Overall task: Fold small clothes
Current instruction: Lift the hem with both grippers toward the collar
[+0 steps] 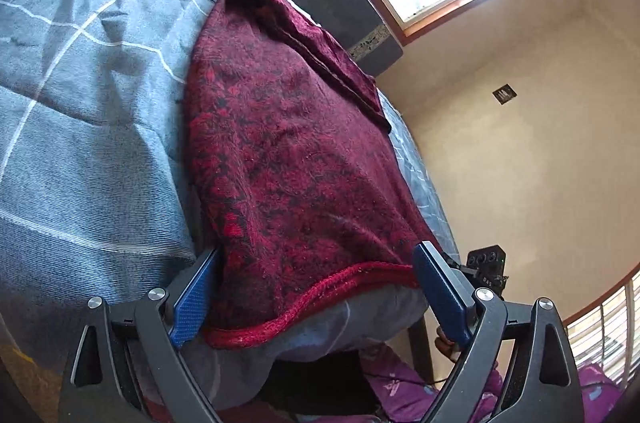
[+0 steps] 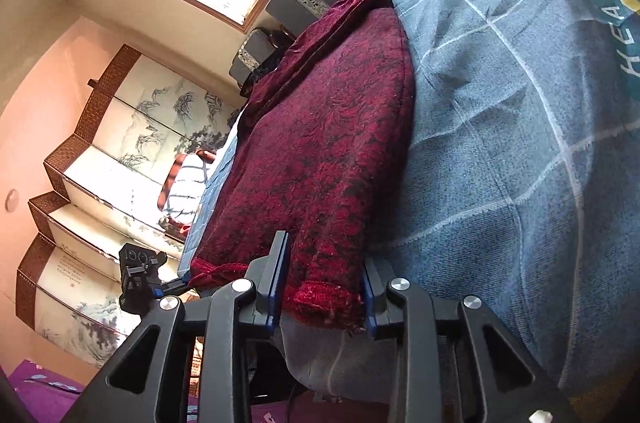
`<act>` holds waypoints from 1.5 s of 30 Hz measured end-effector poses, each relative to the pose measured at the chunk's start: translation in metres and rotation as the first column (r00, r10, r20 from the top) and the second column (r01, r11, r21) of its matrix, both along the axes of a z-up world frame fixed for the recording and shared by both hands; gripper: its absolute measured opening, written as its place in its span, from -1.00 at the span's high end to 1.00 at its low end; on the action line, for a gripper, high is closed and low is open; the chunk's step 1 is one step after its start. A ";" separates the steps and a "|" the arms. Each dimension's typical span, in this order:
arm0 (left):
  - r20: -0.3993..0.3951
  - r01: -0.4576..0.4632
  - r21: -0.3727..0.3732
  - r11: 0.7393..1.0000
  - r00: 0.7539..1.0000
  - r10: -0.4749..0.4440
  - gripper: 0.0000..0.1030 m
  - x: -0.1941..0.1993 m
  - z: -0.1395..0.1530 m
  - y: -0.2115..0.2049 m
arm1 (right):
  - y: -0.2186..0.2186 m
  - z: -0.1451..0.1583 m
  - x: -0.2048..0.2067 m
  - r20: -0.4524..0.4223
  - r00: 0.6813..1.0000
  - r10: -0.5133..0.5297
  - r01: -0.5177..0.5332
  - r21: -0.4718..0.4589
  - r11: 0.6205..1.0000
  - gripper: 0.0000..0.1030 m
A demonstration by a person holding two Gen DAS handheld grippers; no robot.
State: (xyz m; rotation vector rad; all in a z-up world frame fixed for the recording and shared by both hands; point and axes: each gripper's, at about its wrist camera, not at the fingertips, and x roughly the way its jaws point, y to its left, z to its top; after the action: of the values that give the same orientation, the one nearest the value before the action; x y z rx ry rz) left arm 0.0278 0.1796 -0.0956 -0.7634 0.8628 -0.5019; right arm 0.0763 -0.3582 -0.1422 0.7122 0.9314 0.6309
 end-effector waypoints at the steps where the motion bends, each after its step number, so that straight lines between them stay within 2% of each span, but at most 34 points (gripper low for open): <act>1: -0.007 0.003 0.033 0.999 1.000 -0.003 -0.77 0.000 0.000 -0.003 | 0.001 0.001 0.001 0.000 1.000 0.004 -0.004 0.011 1.000 0.26; 3: -0.012 0.011 0.092 0.996 1.000 -0.010 -0.75 -0.001 0.000 -0.009 | 0.003 0.002 0.005 -0.004 1.000 0.011 -0.011 0.006 1.000 0.21; 6: -0.024 0.009 0.122 0.993 1.000 -0.006 -0.45 -0.004 -0.002 -0.013 | 0.008 0.004 0.006 -0.010 1.000 0.013 -0.013 -0.027 1.000 0.21; 7: -0.024 0.003 0.137 0.991 1.000 0.000 -0.25 -0.005 -0.002 -0.012 | 0.010 0.005 0.007 -0.014 1.000 0.012 -0.012 -0.052 0.999 0.28; 8: -0.024 -0.007 0.158 0.987 1.000 0.011 0.00 -0.006 -0.002 -0.012 | 0.012 0.005 0.008 -0.022 1.000 0.009 -0.011 -0.085 0.996 0.47; 10: -0.036 -0.022 0.169 0.985 0.999 0.029 0.27 -0.006 -0.004 -0.009 | 0.014 -0.001 0.009 -0.053 0.999 -0.005 -0.001 -0.120 0.993 0.77; 14: -0.069 -0.006 0.083 0.997 0.998 0.011 0.28 -0.007 -0.012 -0.002 | 0.009 -0.005 0.007 -0.056 0.998 -0.023 0.017 -0.104 0.994 0.78; 16: -0.067 -0.002 0.075 0.997 0.998 0.007 0.26 -0.008 -0.011 -0.002 | 0.008 -0.005 0.007 -0.055 0.998 -0.017 0.012 -0.083 0.996 0.78; 18: -0.071 -0.001 0.082 0.997 0.997 0.007 0.11 -0.008 -0.010 -0.002 | 0.007 -0.005 0.008 -0.059 0.998 -0.005 0.001 -0.070 0.998 0.68; 20: -0.075 0.003 0.041 0.999 0.997 0.000 -0.16 -0.006 -0.009 -0.002 | 0.004 -0.005 0.009 -0.064 0.998 -0.007 0.004 -0.051 0.999 0.62; 23: -0.085 0.026 0.065 0.998 0.996 -0.021 -0.37 0.000 -0.003 -0.009 | 0.000 -0.007 0.011 -0.080 0.997 -0.012 0.011 -0.015 1.000 0.59; 26: -0.058 0.034 0.117 0.992 0.998 -0.028 -0.42 0.002 0.001 -0.016 | 0.001 -0.006 0.013 -0.086 0.996 -0.011 0.009 -0.030 1.000 0.59; 27: -0.052 0.023 0.121 0.992 0.999 -0.017 -0.39 0.002 0.001 -0.017 | 0.002 -0.005 0.014 -0.089 0.996 -0.013 0.009 -0.041 0.999 0.61; 28: -0.056 0.014 0.124 0.992 0.998 -0.007 -0.15 0.002 0.000 -0.017 | 0.003 -0.005 0.014 -0.090 0.996 -0.018 0.013 -0.053 0.999 0.73; 29: -0.068 0.013 0.134 0.991 0.998 -0.003 0.47 0.004 -0.002 -0.018 | 0.004 -0.004 0.014 -0.086 0.996 -0.021 0.016 -0.058 0.998 0.75; 30: -0.080 0.010 0.145 0.989 0.997 0.002 0.74 0.004 -0.004 -0.017 | 0.003 -0.002 0.013 -0.078 0.997 -0.027 0.023 -0.054 0.998 0.77; 31: -0.080 -0.003 0.142 0.990 0.997 0.015 0.76 0.003 -0.004 -0.016 | 0.003 0.000 0.012 -0.069 0.997 -0.035 0.032 -0.042 0.999 0.78; 34: -0.053 -0.050 0.065 0.997 0.997 0.054 0.76 -0.002 0.007 -0.006 | 0.000 0.016 0.010 -0.029 0.999 -0.044 0.044 0.003 0.999 0.78; 37: 0.009 -0.092 0.013 0.996 0.996 0.092 0.76 -0.009 0.023 0.001 | -0.003 0.033 0.009 0.001 0.999 -0.046 0.046 0.056 0.997 0.79; 40: 0.005 -0.089 0.036 0.995 0.996 0.089 0.76 -0.010 0.020 0.001 | -0.003 0.038 0.006 0.019 0.999 -0.049 0.048 0.048 0.998 0.79; 45: 0.015 -0.098 0.037 0.995 0.995 0.097 0.76 -0.019 0.016 -0.001 | -0.005 0.020 0.001 -0.034 0.998 -0.061 0.063 0.069 0.996 0.79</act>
State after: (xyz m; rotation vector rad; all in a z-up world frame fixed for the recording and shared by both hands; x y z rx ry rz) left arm 0.0084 0.1785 -0.0801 -0.7632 0.8169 -0.4026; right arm 0.0774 -0.3635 -0.1222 0.8125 0.9170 0.6010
